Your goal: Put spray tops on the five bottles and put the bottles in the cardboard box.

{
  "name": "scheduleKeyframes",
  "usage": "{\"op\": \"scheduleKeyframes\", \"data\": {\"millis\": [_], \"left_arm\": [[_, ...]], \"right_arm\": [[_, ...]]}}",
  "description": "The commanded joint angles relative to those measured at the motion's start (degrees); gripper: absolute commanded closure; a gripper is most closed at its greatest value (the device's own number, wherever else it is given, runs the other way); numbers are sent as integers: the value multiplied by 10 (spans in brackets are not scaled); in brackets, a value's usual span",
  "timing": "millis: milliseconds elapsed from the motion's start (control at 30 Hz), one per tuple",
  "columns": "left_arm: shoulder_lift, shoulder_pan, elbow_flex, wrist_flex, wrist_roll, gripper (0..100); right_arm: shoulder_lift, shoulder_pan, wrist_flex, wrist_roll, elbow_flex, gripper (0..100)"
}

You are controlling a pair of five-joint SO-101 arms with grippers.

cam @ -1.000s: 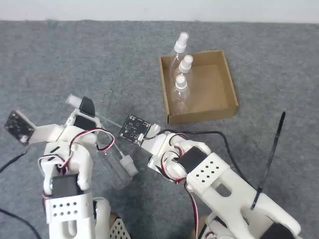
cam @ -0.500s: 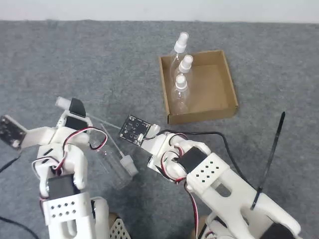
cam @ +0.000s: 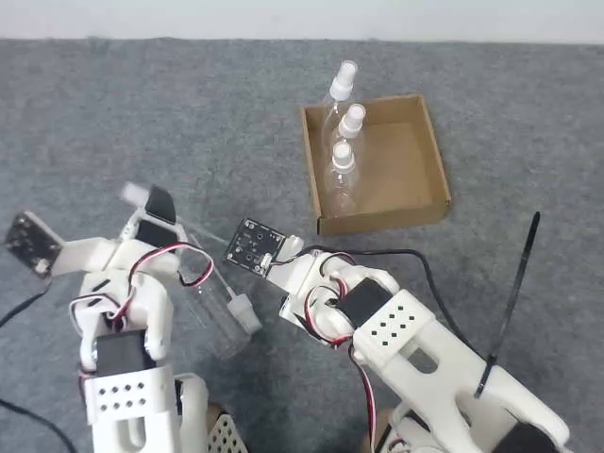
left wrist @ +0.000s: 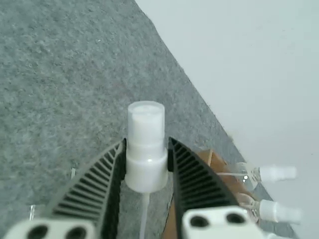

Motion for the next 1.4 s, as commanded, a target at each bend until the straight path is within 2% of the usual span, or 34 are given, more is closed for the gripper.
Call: {"op": "scheduleKeyframes", "data": {"millis": [0, 267, 467, 800, 933, 1133, 1367], "left_arm": [[-12, 8, -52, 9, 1, 987], [-12, 14, -57, 6, 1, 987], [-12, -44, -73, 8, 33, 987], [-12, 8, -79, 56, 28, 987], [-12, 11, -73, 57, 11, 987], [-12, 68, -55, 57, -3, 987], [-12, 73, -54, 57, -2, 987]], "right_arm": [[-30, -1, -10, 5, -10, 900], [-30, 0, -10, 6, -10, 900], [-28, 0, -10, 8, -10, 900], [-29, 0, -10, 8, -10, 900], [-30, 0, -10, 8, -10, 900], [-30, 0, -10, 6, -10, 900], [-31, 0, -10, 5, -10, 902]]}}
